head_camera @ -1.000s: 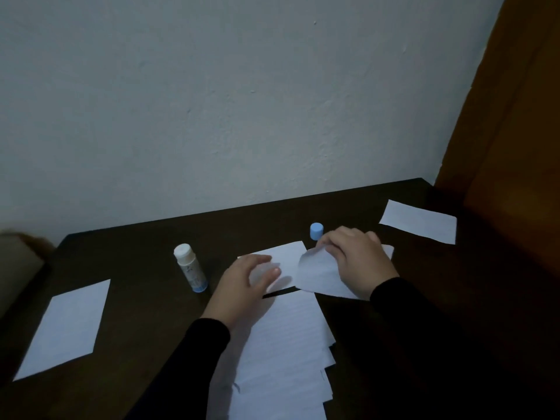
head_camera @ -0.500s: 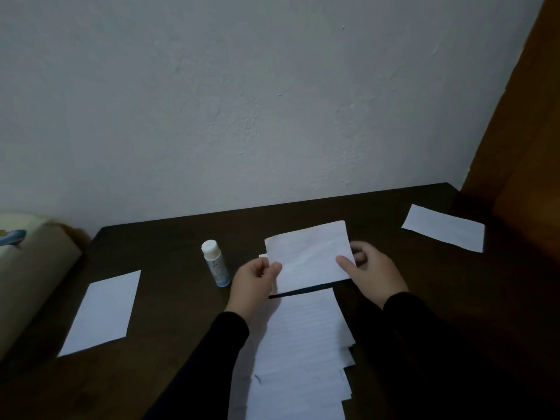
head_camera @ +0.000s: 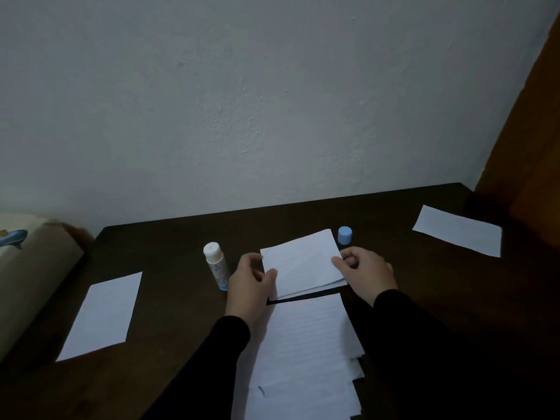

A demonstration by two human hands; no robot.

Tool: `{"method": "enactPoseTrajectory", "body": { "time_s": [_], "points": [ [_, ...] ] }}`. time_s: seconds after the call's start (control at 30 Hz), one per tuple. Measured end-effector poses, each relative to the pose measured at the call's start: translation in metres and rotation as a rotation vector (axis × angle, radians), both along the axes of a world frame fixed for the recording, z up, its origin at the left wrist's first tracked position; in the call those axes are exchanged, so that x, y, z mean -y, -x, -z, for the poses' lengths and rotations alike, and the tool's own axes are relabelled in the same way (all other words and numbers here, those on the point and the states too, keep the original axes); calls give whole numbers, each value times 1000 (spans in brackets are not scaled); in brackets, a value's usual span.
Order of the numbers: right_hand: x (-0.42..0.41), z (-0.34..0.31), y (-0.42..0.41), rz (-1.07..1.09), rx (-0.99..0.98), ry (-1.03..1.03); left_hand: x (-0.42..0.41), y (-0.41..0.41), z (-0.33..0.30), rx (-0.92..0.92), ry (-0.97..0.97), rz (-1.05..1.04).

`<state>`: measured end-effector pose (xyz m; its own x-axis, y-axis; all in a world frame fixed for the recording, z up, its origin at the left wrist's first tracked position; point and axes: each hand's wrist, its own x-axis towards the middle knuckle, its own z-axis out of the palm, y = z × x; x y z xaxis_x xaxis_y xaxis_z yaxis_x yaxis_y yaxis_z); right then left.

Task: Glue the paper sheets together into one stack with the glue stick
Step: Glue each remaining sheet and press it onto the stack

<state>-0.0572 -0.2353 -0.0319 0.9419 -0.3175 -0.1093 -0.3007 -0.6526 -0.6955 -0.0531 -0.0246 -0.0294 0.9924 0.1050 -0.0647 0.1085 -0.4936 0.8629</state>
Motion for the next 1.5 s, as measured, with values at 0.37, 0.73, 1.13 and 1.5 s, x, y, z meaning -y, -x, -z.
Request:
{"method": "enactPoseTrajectory", "body": {
  "time_s": [0.37,0.73,1.13,1.5],
  "points": [
    [-2,10,-2,-24,-40,217,1,-5,9,22,-170,58],
    [-12,7,-8,-263,116,471,13,-7,12,381,-620,232],
    [-28,26,-18,-616,-158,562,15,-18,20,-85,-906,508],
    [-30,19,-6,-440,-293,588,14,-5,13,-214,-970,426]
  ]
}}
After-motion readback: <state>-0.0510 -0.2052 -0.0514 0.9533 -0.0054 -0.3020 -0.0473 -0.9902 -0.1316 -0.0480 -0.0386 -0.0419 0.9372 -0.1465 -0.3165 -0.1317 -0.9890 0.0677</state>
